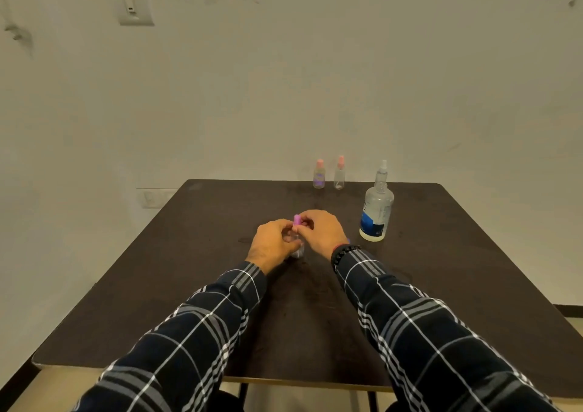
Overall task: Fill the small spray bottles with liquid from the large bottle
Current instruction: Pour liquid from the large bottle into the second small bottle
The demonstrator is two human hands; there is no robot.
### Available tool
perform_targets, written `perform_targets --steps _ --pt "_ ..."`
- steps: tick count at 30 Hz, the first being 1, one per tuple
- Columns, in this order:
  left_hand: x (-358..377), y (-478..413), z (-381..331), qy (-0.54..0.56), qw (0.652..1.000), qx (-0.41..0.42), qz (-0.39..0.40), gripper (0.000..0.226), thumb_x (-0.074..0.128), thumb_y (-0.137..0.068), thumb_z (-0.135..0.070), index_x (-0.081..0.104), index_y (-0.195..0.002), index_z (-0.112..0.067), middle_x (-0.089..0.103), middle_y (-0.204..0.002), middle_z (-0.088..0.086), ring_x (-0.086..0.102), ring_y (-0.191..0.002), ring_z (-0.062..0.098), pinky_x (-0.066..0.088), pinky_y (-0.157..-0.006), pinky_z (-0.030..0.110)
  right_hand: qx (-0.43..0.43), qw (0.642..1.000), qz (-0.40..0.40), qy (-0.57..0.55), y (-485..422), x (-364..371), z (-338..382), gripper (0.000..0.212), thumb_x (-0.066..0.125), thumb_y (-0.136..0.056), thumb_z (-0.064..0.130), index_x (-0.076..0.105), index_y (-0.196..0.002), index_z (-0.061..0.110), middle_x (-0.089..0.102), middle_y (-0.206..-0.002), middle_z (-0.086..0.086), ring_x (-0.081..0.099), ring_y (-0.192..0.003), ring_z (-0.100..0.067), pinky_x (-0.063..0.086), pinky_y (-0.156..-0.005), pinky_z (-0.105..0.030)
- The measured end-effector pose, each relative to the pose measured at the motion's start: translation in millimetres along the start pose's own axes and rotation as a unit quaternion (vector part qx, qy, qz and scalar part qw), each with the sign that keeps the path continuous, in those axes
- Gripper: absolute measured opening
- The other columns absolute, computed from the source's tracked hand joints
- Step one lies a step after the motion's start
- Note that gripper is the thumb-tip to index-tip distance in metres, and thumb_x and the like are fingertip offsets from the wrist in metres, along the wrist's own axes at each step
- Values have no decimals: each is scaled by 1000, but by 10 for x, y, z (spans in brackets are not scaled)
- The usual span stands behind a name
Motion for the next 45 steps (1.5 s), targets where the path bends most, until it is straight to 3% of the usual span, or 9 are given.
perform_targets --steps 6,11,15,17,23,29,34,40,45 --pt "-20 6 -16 11 1000 -1 5 33 78 -86 -29 71 -117 -20 73 -99 -5 69 -92 9 58 -91 33 76 981 9 -177 31 115 -188 54 83 -80 28 51 -123 20 63 -106 4 63 -99 -11 53 -86 -26" --pt "-39 14 58 34 999 -14 -5 32 81 -84 -24 72 -114 -21 75 -95 -7 71 -89 7 59 -93 35 53 991 -20 -121 -1 106 -105 23 71 -91 25 68 -112 16 66 -104 2 64 -99 -14 45 -75 -17" --pt "-13 29 65 47 999 -11 -5 35 82 -83 -22 71 -116 -21 75 -98 -8 71 -90 6 59 -93 35 4 985 45 -165 15 202 -113 51 62 -97 18 47 -145 23 52 -136 -2 59 -117 -14 51 -99 -29" --pt "-14 39 41 45 999 -3 -9 32 81 -84 -23 72 -115 -22 75 -96 -8 70 -89 4 59 -90 34 51 975 19 -217 39 189 -205 64 74 -89 27 39 -143 24 52 -128 0 63 -107 -11 54 -91 -28" --pt "-22 37 45 54 998 -5 -14 38 82 -84 -24 70 -120 -20 75 -102 -6 70 -92 5 58 -92 31 41 982 -4 -186 75 147 -171 22 65 -96 19 62 -117 18 61 -110 6 64 -106 -13 51 -81 -18" --pt "-17 40 43 45 999 -7 -12 34 80 -85 -25 71 -117 -20 73 -96 -9 69 -89 3 58 -89 29 62 967 4 -246 71 187 -232 55 74 -89 31 48 -136 20 56 -127 3 61 -106 -7 49 -81 -18" --pt "-29 39 49 47 999 -5 -16 35 80 -85 -26 70 -119 -21 73 -97 -10 68 -89 0 57 -87 24 57 980 -32 -189 27 151 -199 30 76 -87 23 61 -113 17 63 -102 6 66 -97 -11 55 -81 -21" --pt "0 38 59 56 998 -14 -9 37 80 -85 -23 68 -120 -20 72 -99 -10 68 -91 2 56 -86 21 33 963 43 -265 55 180 -234 59 70 -93 23 43 -145 23 55 -129 0 61 -114 -13 50 -79 -15" --pt "-22 38 61 43 999 -9 -17 35 80 -86 -24 69 -119 -21 74 -100 -6 69 -93 7 57 -92 31 53 980 -29 -190 19 141 -209 36 79 -84 29 62 -113 16 64 -105 4 65 -91 -7 54 -79 -20"
Point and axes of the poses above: each hand's wrist, its own y-axis away from the middle knuckle, its own x-axis out of the palm, z = x × y, the point moved 8 cm from there along -y, towards the middle knuckle
